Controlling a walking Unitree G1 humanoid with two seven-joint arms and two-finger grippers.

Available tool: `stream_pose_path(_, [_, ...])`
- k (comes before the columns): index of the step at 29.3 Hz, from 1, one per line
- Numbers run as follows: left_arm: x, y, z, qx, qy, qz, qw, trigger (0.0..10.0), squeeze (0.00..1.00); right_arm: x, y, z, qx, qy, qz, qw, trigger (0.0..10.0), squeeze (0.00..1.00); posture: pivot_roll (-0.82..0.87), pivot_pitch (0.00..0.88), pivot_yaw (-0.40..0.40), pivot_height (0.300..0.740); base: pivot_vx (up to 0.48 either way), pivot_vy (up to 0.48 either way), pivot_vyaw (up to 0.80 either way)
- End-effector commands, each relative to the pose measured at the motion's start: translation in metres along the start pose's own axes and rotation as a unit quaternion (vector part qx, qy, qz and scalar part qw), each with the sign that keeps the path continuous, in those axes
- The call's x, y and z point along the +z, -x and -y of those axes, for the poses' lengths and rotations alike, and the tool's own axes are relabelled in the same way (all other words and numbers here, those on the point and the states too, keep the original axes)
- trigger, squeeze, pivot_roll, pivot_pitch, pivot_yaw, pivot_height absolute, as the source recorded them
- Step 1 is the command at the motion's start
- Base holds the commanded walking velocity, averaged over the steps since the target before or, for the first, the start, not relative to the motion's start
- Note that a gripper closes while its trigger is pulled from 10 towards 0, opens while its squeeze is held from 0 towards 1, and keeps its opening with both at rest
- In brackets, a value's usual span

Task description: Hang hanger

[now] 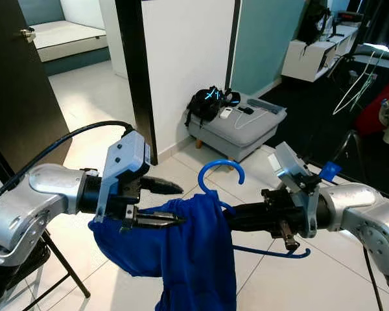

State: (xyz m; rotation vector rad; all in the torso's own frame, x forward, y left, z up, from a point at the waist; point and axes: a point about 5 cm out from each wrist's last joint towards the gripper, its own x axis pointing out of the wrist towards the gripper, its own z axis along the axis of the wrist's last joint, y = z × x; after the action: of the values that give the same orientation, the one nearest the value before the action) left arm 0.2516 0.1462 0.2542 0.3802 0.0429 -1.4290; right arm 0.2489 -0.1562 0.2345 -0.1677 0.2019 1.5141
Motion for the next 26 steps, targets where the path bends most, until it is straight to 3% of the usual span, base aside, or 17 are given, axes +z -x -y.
stream_pose_path(1, [-0.0101, 0.0003, 0.0038, -0.013, 0.026, -0.025, 0.999, 0.0, 0.0, 0.0129, -0.002, -0.0037, 0.013, 0.032, 0.017, 0.999, 10.0, 0.0, 0.04, 0.0, 0.017, 0.74, 0.0, 0.0, 0.0])
stream_pose_path(21, [-0.0083, 0.0027, 0.0014, -0.017, 0.017, -0.026, 0.999, 0.0, 0.0, 0.0168, -0.0035, -0.0005, 0.0, 0.039, 0.028, 0.999, 10.0, 0.0, 0.04, 0.0, 0.02, 0.74, 0.0, 0.0, 0.0])
stream_pose_path(24, [-0.0082, 0.0029, 0.0014, -0.017, 0.017, -0.026, 0.999, 0.0, 0.0, 0.0173, -0.0035, 0.0001, -0.001, 0.039, 0.029, 0.999, 10.0, 0.04, 0.04, 0.0, 0.02, 0.74, 0.0, 0.0, 0.0])
stream_pose_path(25, [-0.008, 0.003, 0.0014, -0.017, 0.016, -0.027, 0.999, 0.0, 0.0, 0.0178, -0.0035, 0.0004, -0.002, 0.039, 0.031, 0.999, 10.0, 0.2, 0.04, 0.0, 0.021, 0.74, 0.0, 0.0, 0.0])
stream_pose_path(26, [-0.008, 0.003, 0.0014, -0.017, 0.016, -0.027, 0.999, 0.0, 0.0, 0.0178, -0.0035, 0.0004, -0.002, 0.039, 0.031, 0.999, 10.0, 0.2, 0.04, 0.0, 0.021, 0.74, 0.0, 0.0, 0.0])
